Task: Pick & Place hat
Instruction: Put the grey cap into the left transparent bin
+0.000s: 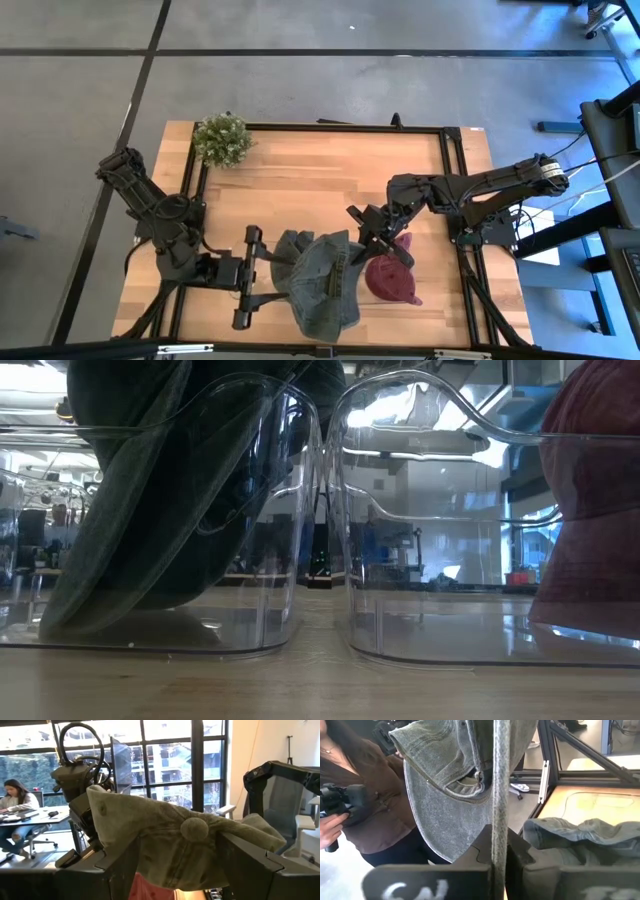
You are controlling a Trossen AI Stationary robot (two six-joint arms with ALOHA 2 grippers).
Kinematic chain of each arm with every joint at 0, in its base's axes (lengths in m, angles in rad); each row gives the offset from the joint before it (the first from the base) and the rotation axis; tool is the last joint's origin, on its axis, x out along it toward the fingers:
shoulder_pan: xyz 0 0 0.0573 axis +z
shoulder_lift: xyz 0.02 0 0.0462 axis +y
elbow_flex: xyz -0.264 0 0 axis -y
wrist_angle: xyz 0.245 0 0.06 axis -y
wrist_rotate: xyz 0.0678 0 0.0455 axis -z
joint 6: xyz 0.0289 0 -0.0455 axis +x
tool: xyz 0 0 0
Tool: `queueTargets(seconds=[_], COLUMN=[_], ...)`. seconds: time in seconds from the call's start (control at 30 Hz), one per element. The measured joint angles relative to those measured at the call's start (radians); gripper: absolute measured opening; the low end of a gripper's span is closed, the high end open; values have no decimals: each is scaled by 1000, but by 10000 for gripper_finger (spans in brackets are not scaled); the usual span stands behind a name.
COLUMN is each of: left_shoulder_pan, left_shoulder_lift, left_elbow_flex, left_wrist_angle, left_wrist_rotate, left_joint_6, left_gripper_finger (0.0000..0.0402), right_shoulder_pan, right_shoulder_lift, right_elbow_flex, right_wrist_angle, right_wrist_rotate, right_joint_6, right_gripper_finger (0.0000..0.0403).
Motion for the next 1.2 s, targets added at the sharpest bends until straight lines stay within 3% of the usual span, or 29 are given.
queueTargets(seconds=[0.7,1.2], left_shoulder_pan=[0,-1], left_shoulder_lift=[0,0], left_elbow_flex=[0,0], left_wrist_angle=[0,0], left_wrist_rotate=[-6,-8], left_joint_6=[10,36], left_gripper_finger=[246,122], right_shoulder_pan=[0,0], right_shoulder_lift=[0,0], right_elbow_flex=[0,0], right_wrist_angle=[-17,-17], right_wrist_rotate=[9,33], right_joint_6=[19,19], right_gripper_finger=[16,16])
